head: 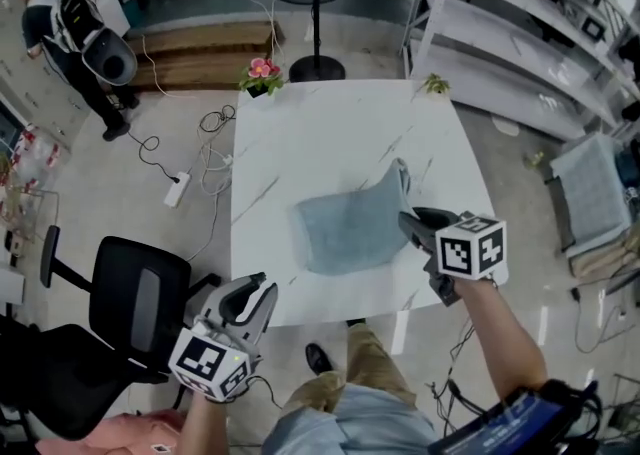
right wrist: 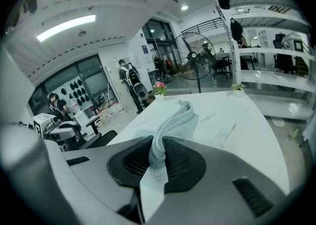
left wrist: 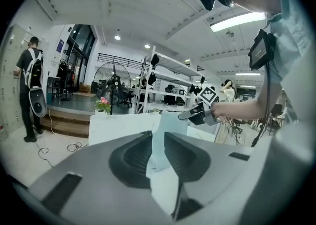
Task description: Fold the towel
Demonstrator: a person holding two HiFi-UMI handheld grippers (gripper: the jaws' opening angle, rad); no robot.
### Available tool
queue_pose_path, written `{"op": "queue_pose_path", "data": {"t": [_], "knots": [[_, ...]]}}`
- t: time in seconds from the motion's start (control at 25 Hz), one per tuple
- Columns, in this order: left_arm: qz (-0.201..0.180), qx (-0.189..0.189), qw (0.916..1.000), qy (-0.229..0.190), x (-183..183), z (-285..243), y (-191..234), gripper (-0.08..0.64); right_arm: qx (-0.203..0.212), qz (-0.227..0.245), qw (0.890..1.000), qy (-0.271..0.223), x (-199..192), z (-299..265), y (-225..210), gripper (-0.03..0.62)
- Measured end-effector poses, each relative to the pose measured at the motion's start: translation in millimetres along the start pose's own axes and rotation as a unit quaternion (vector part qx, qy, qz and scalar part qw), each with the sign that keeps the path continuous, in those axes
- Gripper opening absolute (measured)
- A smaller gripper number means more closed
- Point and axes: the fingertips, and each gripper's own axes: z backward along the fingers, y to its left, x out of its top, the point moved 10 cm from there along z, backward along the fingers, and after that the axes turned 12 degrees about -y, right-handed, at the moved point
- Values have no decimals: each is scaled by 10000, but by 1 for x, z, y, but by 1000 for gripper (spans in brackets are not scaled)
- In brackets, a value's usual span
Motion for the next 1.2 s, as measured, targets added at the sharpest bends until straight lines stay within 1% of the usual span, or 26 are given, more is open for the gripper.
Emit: {"op": "queue_pose_path", "data": {"t": [0.28, 0.48, 0.64, 0.84, 1.2], "knots": [[4, 310, 9995, -108, 1, 31, 5, 78, 412, 731, 9963, 189, 14, -31, 45, 66], [45, 561, 9983, -118, -2, 54, 11, 80, 646, 1098, 9910, 417, 9, -58, 73, 67], [128, 724, 9973, -81, -8, 67, 16, 80, 792, 1399, 9847, 671, -2, -82, 91, 67], [237, 850, 9961, -51, -16, 80, 23, 80, 912, 1659, 9770, 977, -21, -108, 110, 67], [417, 1037, 9937, 12, -28, 92, 33, 80, 1068, 2013, 9621, 1498, -57, -144, 123, 71]]}}
